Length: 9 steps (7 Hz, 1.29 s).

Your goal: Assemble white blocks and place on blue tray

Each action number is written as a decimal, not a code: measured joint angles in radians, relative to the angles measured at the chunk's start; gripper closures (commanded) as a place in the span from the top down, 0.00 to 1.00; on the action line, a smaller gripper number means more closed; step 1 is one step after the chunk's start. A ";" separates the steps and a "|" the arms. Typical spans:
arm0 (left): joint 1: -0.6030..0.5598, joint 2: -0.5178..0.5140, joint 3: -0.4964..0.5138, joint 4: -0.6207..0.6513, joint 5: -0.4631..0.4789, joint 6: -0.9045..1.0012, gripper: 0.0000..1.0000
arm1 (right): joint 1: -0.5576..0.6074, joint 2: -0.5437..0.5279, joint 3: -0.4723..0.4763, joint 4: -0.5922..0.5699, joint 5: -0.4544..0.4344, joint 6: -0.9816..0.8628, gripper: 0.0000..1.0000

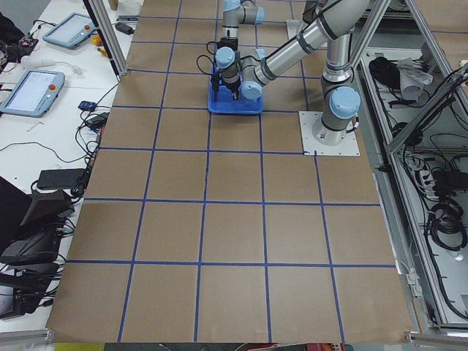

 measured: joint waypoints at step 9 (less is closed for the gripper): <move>-0.023 -0.004 0.002 0.025 -0.003 -0.013 0.13 | -0.355 -0.210 -0.317 0.716 -0.479 0.886 1.00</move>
